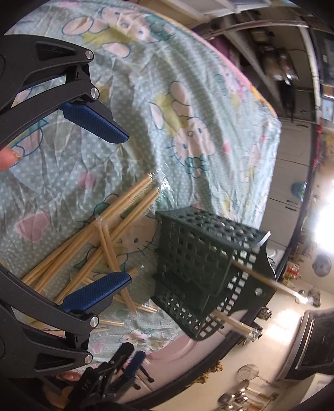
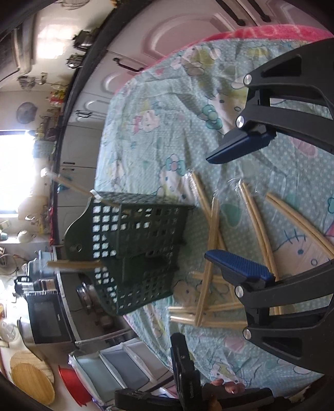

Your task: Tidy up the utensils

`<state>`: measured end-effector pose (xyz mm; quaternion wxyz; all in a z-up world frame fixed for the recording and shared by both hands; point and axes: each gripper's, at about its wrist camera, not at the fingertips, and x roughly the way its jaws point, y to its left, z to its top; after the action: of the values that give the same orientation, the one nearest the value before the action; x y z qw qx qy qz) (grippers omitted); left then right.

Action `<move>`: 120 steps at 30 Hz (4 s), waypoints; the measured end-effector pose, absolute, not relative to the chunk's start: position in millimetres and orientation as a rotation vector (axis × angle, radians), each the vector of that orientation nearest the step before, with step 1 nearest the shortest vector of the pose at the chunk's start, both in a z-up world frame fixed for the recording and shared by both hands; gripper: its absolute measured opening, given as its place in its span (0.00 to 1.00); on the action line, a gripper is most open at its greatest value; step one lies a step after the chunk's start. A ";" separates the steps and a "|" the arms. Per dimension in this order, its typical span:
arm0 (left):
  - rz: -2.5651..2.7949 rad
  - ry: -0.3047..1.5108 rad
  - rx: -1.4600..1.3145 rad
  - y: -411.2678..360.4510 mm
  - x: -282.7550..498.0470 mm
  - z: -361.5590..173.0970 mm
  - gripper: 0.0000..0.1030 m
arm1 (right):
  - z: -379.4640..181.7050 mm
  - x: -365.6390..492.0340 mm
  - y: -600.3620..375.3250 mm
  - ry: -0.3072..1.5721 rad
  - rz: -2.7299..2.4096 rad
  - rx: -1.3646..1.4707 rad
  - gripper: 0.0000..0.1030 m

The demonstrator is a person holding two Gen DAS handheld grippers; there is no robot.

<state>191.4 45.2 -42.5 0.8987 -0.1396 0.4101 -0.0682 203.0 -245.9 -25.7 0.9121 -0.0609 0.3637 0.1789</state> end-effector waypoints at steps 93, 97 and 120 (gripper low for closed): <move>-0.416 0.508 -0.325 28.9 174.9 125.6 0.02 | 122.3 146.8 -175.4 0.381 0.621 -0.230 0.01; -0.428 0.494 -0.305 20.8 176.9 136.1 0.02 | 130.8 147.7 -178.8 0.359 0.609 -0.232 0.01; -0.479 0.359 -0.201 -20.2 200.8 214.2 0.02 | 203.9 168.7 -214.8 0.190 0.520 -0.188 0.01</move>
<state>200.8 -20.2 214.2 0.9506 -0.0987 0.1765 -0.2354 168.7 -214.8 203.9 0.9576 -0.0927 0.0938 0.2561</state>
